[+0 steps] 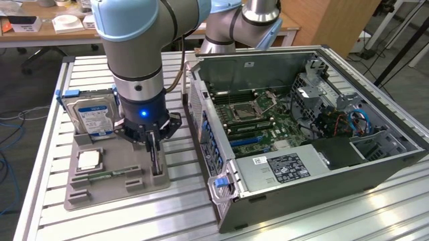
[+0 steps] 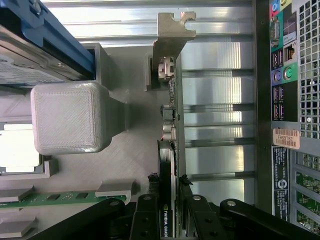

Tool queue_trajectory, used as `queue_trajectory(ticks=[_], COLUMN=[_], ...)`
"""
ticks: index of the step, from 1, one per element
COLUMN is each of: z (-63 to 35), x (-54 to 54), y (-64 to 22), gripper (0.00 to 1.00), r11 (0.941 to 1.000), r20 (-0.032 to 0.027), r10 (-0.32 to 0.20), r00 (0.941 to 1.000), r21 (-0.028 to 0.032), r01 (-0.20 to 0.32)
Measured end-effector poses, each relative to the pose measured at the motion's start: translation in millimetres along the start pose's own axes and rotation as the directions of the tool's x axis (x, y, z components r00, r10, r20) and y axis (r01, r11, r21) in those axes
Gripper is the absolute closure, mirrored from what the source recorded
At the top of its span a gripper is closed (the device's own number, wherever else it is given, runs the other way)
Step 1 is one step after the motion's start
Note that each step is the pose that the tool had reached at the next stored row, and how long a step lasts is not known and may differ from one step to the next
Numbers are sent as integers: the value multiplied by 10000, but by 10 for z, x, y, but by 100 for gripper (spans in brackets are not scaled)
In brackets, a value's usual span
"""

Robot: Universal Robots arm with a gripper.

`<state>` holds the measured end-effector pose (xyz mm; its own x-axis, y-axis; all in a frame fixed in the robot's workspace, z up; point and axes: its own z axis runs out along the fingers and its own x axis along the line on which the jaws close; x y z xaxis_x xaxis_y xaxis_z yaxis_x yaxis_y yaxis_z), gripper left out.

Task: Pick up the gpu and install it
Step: 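Pick up the gpu and move the gpu toward the slot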

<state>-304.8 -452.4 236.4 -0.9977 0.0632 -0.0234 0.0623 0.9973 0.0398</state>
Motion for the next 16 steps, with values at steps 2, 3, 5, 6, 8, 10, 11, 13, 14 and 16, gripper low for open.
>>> queue_trajectory(ticks=[2,3,5,6,8,10,11,13,14,16], z=[-6,-11,-21,-26,-37,-47,-51,-62,-66,-74], x=[0,0,0,0,0,-1,-1,-1,-1,-1], y=[0,0,1,1,1,2,2,2,3,3], gripper=[74,74,74,74,74,74,74,74,74,74], r11=[10000,10000,10000,10000,10000,10000,10000,10000,10000,10000], r20=[0,-2,-2,-2,-2,-2,-2,-2,-2,-2], r10=[0,1,0,0,0,0,0,0,0,0], r00=[10000,10000,10000,10000,10000,10000,10000,10000,10000,10000], r21=[0,2,2,1,2,2,1,2,2,2], r01=[0,-1,0,0,0,0,0,0,0,0])
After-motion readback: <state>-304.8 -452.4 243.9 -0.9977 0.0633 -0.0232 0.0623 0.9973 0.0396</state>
